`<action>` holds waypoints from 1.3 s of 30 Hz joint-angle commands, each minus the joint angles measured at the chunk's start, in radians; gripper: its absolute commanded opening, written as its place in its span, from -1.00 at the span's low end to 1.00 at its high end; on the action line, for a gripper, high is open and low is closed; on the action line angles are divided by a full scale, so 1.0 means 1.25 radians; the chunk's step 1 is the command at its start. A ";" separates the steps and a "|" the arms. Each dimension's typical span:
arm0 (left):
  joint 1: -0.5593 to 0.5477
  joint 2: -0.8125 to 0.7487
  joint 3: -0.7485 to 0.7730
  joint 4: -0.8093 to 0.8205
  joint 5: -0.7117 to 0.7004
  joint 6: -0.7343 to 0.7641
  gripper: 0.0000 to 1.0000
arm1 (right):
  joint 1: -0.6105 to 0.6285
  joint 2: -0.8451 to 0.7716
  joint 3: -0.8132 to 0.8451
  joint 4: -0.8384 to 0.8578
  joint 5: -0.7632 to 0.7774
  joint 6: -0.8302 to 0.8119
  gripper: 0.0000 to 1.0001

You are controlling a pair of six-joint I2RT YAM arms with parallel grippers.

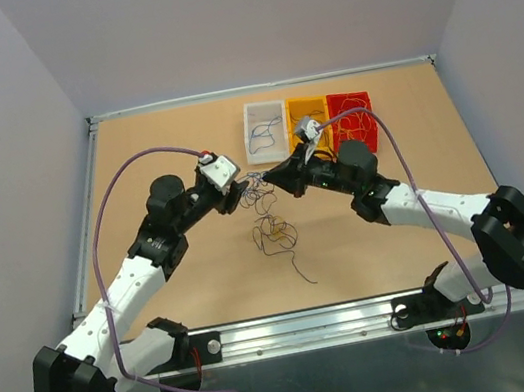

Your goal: Untangle the cables

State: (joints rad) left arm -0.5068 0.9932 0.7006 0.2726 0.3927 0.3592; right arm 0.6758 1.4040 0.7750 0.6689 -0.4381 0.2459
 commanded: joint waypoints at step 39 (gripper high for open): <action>0.153 0.013 -0.046 0.156 0.323 0.010 0.15 | 0.007 -0.197 -0.105 0.097 -0.048 0.097 -0.99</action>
State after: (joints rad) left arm -0.3183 0.9989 0.5892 0.4435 0.7208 0.3435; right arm 0.6758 1.2072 0.6544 0.7261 -0.3958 0.3332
